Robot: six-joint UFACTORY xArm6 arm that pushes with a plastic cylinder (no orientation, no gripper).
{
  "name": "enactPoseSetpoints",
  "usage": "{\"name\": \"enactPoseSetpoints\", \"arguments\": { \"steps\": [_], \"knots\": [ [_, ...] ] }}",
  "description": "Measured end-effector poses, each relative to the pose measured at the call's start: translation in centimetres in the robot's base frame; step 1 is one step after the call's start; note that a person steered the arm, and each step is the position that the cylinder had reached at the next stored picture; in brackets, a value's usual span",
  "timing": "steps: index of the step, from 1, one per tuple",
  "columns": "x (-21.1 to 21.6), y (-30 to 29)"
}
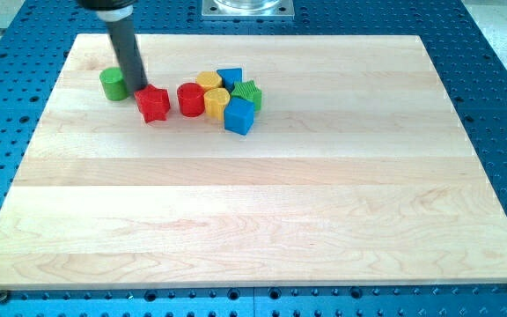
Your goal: Move the green circle towards the center left of the board
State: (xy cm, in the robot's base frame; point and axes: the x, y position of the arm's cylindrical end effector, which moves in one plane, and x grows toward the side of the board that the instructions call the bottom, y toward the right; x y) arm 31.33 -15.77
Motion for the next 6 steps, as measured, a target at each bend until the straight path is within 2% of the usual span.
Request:
{"name": "enactPoseSetpoints", "arguments": {
  "steps": [1, 2, 3, 4, 6],
  "knots": [
    [-2.0, -0.9],
    [0.7, -6.7],
    [6.6, -9.6],
    [5.8, -8.6],
    [1.5, -3.2]
  ]
}}
